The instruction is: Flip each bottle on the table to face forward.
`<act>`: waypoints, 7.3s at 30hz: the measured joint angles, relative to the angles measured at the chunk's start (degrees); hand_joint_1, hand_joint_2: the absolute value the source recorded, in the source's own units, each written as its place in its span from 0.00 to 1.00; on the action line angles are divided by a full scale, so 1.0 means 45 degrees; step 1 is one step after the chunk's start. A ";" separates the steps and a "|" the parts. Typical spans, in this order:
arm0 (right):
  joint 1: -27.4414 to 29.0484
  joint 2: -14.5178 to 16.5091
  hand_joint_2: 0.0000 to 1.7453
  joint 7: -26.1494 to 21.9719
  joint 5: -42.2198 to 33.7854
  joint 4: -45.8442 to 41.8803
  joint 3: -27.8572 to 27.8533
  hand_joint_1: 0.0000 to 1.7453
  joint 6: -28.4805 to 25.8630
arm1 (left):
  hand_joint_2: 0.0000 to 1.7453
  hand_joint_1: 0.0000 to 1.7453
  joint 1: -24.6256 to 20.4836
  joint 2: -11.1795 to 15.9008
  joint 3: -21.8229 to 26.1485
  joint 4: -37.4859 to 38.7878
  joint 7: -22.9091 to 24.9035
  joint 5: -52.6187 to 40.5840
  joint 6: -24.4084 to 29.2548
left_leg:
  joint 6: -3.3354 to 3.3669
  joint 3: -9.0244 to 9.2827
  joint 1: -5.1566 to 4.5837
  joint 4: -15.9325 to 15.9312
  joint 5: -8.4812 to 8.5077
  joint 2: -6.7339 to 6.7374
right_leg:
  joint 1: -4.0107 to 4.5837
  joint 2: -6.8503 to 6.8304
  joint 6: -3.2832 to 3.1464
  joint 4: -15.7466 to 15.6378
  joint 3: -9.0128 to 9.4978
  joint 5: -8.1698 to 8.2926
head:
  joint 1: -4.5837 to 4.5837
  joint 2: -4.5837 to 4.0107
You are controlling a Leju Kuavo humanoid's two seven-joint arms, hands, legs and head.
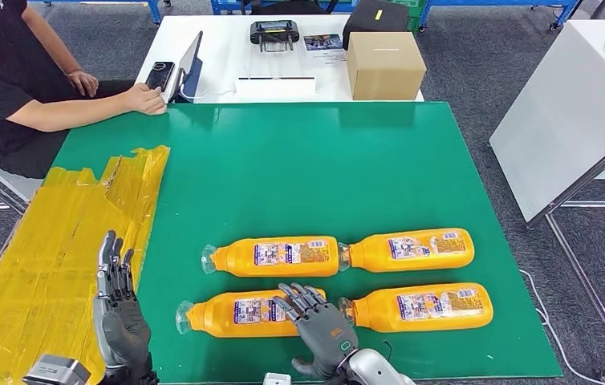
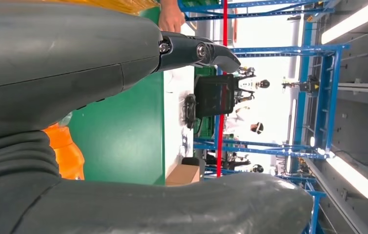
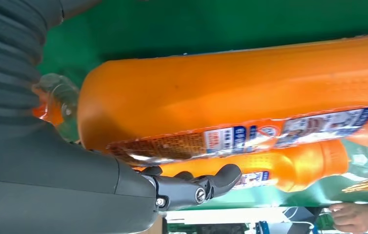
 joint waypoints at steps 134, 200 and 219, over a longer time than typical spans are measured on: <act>-0.2107 0.3356 0.50 -0.2852 -0.3476 0.2266 0.1790 0.03 -0.1455 | 1.00 1.00 -0.0173 -0.0773 0.2656 0.1507 0.0268 0.2552 -0.6249 | -0.0001 0.0032 0.0007 -0.0003 -0.0026 0.0061 | 0.0006 0.0057 -0.0005 0.0001 0.0005 -0.0003 | 0.0005 0.0000; -0.8575 0.1865 1.00 -0.0206 -0.4736 0.8688 0.3012 0.26 0.3066 | 0.00 0.00 -0.3159 0.4300 0.3444 0.6648 -0.0033 -0.1249 -0.3239 | -0.0009 0.0109 -0.0004 -0.0005 0.0061 -0.0069 | -0.0009 -0.0084 -0.0007 0.0035 0.0120 0.0001 | 0.0004 0.0000; -0.9337 0.2295 1.00 -0.0005 -0.4559 1.1148 0.3991 1.00 0.3115 | 0.00 0.00 -0.3225 0.2416 0.6156 0.4448 -0.0006 0.1785 -0.7717 | -0.0010 0.0145 -0.0002 -0.0005 0.0043 -0.0012 | -0.0006 -0.0036 -0.0009 0.0026 0.0011 -0.0001 | 0.0005 0.0000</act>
